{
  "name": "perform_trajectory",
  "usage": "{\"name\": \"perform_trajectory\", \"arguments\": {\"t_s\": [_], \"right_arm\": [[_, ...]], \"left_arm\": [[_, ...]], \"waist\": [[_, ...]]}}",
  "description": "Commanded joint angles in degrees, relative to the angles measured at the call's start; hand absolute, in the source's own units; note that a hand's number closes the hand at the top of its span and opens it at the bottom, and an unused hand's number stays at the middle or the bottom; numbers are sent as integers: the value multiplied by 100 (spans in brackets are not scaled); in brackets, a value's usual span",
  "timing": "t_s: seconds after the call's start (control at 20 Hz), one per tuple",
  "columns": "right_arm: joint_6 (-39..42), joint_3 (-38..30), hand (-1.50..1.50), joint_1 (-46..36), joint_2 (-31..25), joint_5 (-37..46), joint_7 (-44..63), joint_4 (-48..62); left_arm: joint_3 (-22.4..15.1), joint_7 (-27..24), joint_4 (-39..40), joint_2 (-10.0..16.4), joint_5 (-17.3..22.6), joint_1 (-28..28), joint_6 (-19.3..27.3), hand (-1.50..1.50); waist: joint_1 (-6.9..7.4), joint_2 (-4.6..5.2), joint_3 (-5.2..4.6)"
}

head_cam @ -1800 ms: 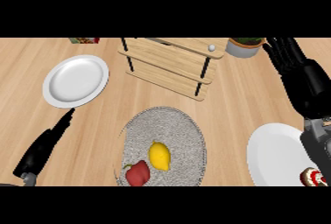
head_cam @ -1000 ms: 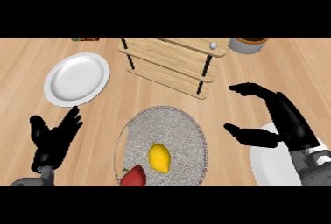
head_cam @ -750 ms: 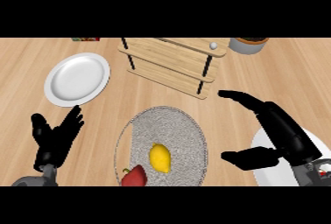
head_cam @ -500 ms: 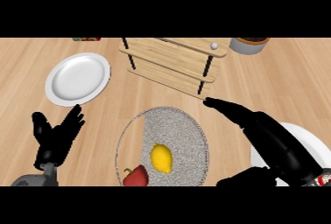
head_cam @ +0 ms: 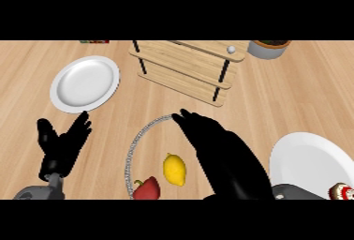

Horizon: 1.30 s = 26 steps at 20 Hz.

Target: Pick the lemon from the placemat and place it in the tiered shelf

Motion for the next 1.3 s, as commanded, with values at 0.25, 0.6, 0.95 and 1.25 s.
{"name": "perform_trajectory", "arguments": {"t_s": [0.25,0.6,0.95,1.25], "right_arm": [[178,607,-150,-603,1340,1144,1457,1526],[732,697,-150,-649,2048,1199,1657,2221],[405,1012,-150,-443,2064,1560,1930,2564],[487,1033,-150,-131,2068,2031,1641,2732]], "left_arm": [[-90,121,-90,-152,-130,12,129,0],[-1,210,38,-52,-153,-108,26,0],[134,97,-64,-20,-71,31,-88,0],[-28,135,79,-313,-293,-174,148,0]], "waist": [[-20,7,-5],[-52,13,-3],[-25,6,-4],[-96,14,0]]}}
